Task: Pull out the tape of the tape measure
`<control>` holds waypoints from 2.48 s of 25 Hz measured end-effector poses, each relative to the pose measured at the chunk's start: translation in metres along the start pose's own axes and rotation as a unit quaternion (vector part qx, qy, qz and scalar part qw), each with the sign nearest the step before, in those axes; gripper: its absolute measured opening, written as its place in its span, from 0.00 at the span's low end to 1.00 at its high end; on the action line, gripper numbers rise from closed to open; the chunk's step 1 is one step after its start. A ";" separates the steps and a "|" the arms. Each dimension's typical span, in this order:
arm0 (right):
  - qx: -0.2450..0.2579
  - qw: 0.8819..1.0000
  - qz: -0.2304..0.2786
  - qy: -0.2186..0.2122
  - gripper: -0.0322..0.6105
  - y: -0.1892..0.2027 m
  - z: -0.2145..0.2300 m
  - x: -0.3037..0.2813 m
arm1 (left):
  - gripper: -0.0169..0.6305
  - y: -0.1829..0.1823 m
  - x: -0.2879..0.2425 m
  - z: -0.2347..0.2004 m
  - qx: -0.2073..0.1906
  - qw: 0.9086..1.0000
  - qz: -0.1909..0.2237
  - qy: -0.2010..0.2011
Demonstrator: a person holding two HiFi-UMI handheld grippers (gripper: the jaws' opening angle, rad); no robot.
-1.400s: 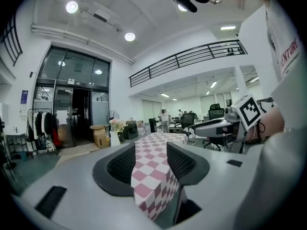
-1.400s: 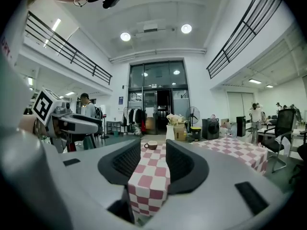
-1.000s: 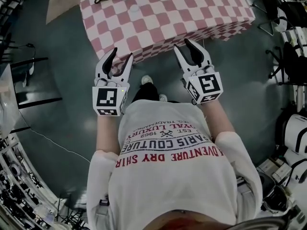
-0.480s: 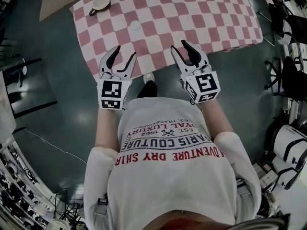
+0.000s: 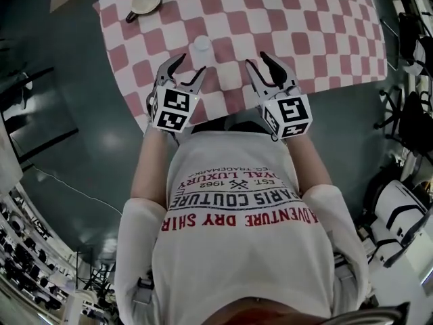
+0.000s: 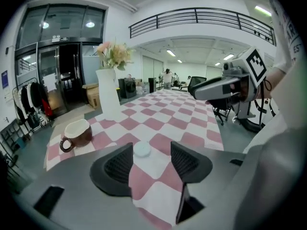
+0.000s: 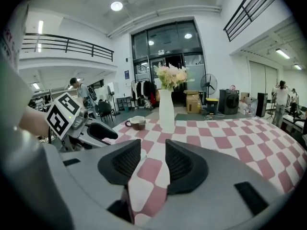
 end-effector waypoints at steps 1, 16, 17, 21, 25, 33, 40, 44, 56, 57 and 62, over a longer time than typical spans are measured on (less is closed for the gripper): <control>0.000 1.000 -0.006 -0.001 0.32 0.004 0.003 -0.005 | 0.44 0.004 -0.008 -0.002 -0.003 1.000 -0.014 0.004; -0.006 0.995 -0.067 -0.071 0.32 0.033 0.046 -0.055 | 0.49 0.037 -0.091 -0.015 -0.029 0.986 -0.157 0.045; -0.006 0.995 -0.069 -0.077 0.32 0.034 0.048 -0.058 | 0.49 0.039 -0.094 -0.017 -0.028 0.985 -0.164 0.047; -0.011 0.992 -0.077 -0.097 0.32 0.035 0.056 -0.066 | 0.50 0.047 -0.103 -0.020 -0.037 0.976 -0.204 0.071; -0.002 0.990 -0.083 -0.113 0.32 0.034 0.062 -0.070 | 0.50 0.048 -0.105 -0.021 -0.034 0.971 -0.219 0.095; 0.001 0.988 -0.092 -0.121 0.32 0.037 0.068 -0.075 | 0.39 0.046 -0.109 -0.021 -0.052 0.966 -0.230 0.109; 0.006 0.987 -0.099 -0.130 0.32 0.037 0.064 -0.075 | 0.38 0.045 -0.107 -0.019 -0.041 0.967 -0.235 0.090; 0.012 0.985 -0.096 -0.141 0.32 0.030 0.061 -0.075 | 0.38 0.025 -0.105 -0.014 -0.044 0.973 -0.207 0.095; 0.054 0.973 -0.064 -0.217 0.29 -0.009 0.035 -0.068 | 0.38 -0.091 -0.083 0.008 -0.133 0.978 -0.096 0.129; 0.058 0.972 -0.062 -0.220 0.30 -0.012 0.035 -0.068 | 0.38 -0.097 -0.083 0.011 -0.145 0.976 -0.092 0.134; 0.084 0.966 -0.069 -0.237 0.30 -0.015 0.034 -0.062 | 0.38 -0.114 -0.079 0.028 -0.189 0.965 -0.089 0.156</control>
Point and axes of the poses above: the fingertips, and each gripper's own axes: x backward along the fingers, z to its right, y out of its underside, the point moved 3 cm from there along x, backward along the fingers, and after that the axes turned 12 degrees about z, right-handed, at the moved point
